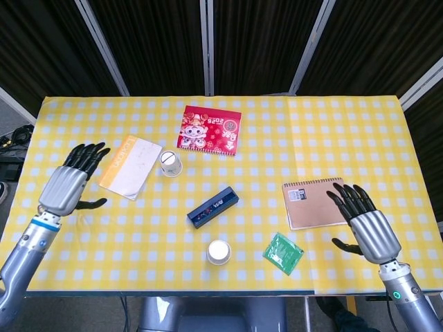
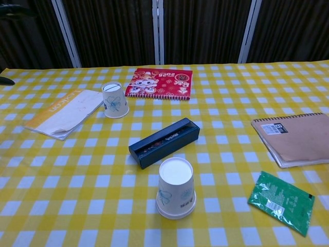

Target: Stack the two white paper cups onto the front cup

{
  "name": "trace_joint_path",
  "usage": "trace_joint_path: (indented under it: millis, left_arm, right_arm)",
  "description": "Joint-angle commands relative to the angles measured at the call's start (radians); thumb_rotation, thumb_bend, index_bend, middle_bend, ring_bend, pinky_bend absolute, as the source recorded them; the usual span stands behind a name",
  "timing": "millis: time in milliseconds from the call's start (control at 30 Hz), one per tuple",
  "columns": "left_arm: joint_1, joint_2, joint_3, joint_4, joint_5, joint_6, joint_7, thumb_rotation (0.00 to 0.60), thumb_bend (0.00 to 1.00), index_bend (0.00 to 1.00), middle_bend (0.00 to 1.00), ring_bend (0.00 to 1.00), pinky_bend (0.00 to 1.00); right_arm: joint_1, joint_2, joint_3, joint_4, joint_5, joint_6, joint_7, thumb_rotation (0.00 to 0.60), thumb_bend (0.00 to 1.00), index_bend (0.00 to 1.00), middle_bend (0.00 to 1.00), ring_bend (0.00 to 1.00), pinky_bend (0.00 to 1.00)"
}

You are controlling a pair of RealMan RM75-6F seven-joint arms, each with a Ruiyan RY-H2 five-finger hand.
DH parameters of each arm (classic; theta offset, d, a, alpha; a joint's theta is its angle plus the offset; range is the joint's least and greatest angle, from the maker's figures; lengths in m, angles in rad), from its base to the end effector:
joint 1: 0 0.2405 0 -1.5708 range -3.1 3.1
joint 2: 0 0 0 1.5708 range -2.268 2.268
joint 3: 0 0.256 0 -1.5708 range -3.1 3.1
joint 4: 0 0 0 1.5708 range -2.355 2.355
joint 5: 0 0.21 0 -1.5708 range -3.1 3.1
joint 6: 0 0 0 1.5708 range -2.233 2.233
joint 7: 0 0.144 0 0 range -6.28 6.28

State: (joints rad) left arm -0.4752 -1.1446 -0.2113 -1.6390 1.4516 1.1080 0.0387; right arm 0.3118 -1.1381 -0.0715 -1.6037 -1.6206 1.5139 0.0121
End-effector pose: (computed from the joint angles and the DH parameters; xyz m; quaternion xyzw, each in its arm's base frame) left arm -0.2098 0.3134 0.1248 -0.6987 -0.3360 -0.4277 0.4648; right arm -0.2605 -0.2181 0.1353 0.6823 -0.3202 0.4452 0.4834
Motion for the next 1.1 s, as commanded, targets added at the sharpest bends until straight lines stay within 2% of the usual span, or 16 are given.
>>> trace_joint_path:
  millis: [33,167,267,400,500,667,733,933,1100]
  left_arm:
    - [-0.14,-0.077,-0.037,0.083,-0.08,-0.168,0.1,0.6,0.0,0.0,0.0,0.0,0.0]
    - [-0.242,-0.159,-0.055,0.143,-0.174,-0.281,0.184,0.6,0.08,0.0,0.0,0.0,0.0]
    - [-0.314,-0.224,-0.071,0.206,-0.28,-0.362,0.231,0.6,0.11,0.0,0.0,0.0,0.0]
    - [-0.399,-0.317,-0.082,0.32,-0.383,-0.408,0.297,0.6,0.11,0.0,0.0,0.0,0.01]
    - [-0.451,-0.389,-0.087,0.419,-0.438,-0.421,0.327,0.6,0.12,0.02,0.04,0.02,0.06]
    - [-0.502,-0.457,-0.091,0.532,-0.479,-0.456,0.319,0.6,0.31,0.07,0.12,0.1,0.16]
    - [-0.521,-0.479,-0.085,0.575,-0.481,-0.473,0.312,0.6,0.34,0.09,0.12,0.12,0.19]
    - [-0.555,-0.523,-0.071,0.655,-0.535,-0.532,0.307,0.6,0.34,0.12,0.15,0.17,0.26]
    - [-0.566,-0.527,-0.05,0.671,-0.567,-0.525,0.337,0.6,0.34,0.13,0.16,0.18,0.29]
  right_arm:
    - [-0.011,-0.013,0.005,0.004,0.006,-0.004,-0.005,0.6,0.0,0.0,0.0,0.0,0.0]
    - [-0.012,-0.01,0.017,0.012,0.005,-0.021,-0.016,0.6,0.0,0.0,0.0,0.0,0.0]
    - [-0.011,-0.01,0.024,0.021,0.013,-0.043,0.006,0.6,0.0,0.0,0.0,0.0,0.0]
    - [-0.009,-0.01,0.039,0.038,0.031,-0.068,0.027,0.6,0.0,0.0,0.0,0.0,0.0]
    - [-0.007,-0.013,0.05,0.05,0.047,-0.09,0.044,0.6,0.0,0.0,0.0,0.0,0.0]
    - [-0.004,-0.015,0.064,0.067,0.068,-0.118,0.065,0.6,0.0,0.0,0.0,0.0,0.0]
    - [-0.005,-0.014,0.072,0.072,0.077,-0.124,0.072,0.6,0.0,0.0,0.0,0.0,0.0]
    - [-0.013,-0.014,0.082,0.078,0.072,-0.117,0.081,0.6,0.0,0.0,0.0,0.0,0.0]
    - [-0.02,-0.014,0.088,0.078,0.066,-0.111,0.082,0.6,0.0,0.0,0.0,0.0,0.0]
